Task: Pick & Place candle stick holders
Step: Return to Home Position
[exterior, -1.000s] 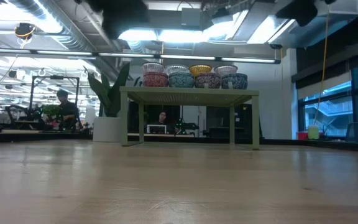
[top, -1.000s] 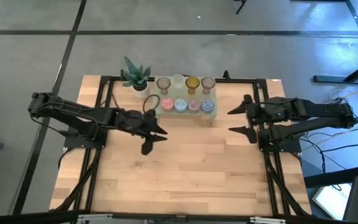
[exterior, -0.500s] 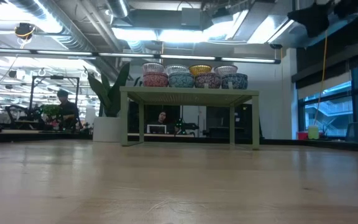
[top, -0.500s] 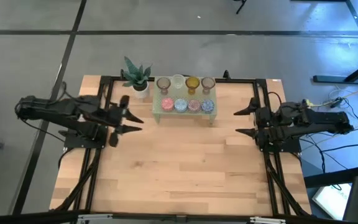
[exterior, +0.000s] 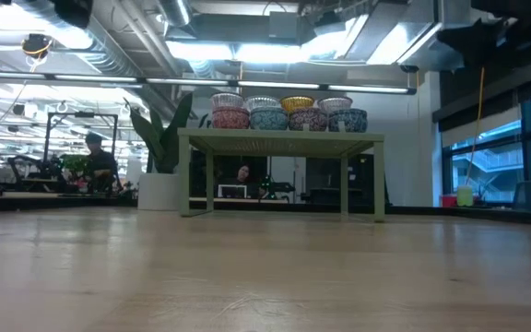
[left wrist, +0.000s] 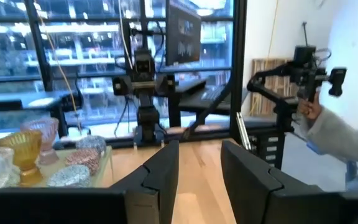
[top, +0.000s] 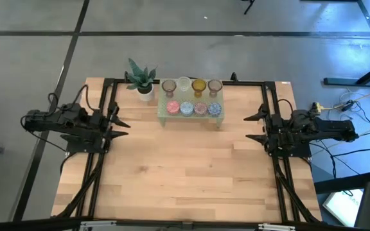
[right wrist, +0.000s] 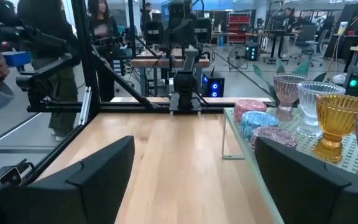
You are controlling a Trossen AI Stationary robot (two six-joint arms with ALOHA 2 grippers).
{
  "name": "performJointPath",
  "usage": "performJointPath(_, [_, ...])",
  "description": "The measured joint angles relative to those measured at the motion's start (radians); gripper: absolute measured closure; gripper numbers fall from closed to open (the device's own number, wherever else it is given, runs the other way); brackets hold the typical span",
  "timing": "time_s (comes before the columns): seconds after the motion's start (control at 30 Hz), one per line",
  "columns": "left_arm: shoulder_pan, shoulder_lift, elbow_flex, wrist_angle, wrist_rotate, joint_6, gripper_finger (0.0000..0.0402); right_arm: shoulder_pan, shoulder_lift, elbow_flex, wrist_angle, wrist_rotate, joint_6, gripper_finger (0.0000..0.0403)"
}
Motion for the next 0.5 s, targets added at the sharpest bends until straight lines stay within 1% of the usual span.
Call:
performJointPath(0.2, [0.000,-0.181,-0.071,-0.034,0.000,0.017,0.0286,0.000,-0.058,-0.053,0.000,0.000,0.003,0.0066])
performJointPath(0.33, [0.000,-0.185,-0.093,-0.046,0.003,0.045,0.0286,0.000,-0.102,-0.092,0.013,0.000,0.005,0.0066])
performJointPath(0.43, [0.000,-0.180,-0.113,-0.028,-0.026,0.037,0.0286,0.000,-0.140,-0.118,0.019,0.000,0.006,0.0066])
performJointPath(0.5, [0.000,-0.186,-0.140,-0.009,-0.017,0.029,0.0286,0.000,-0.162,-0.134,0.023,0.000,0.007,0.0066])
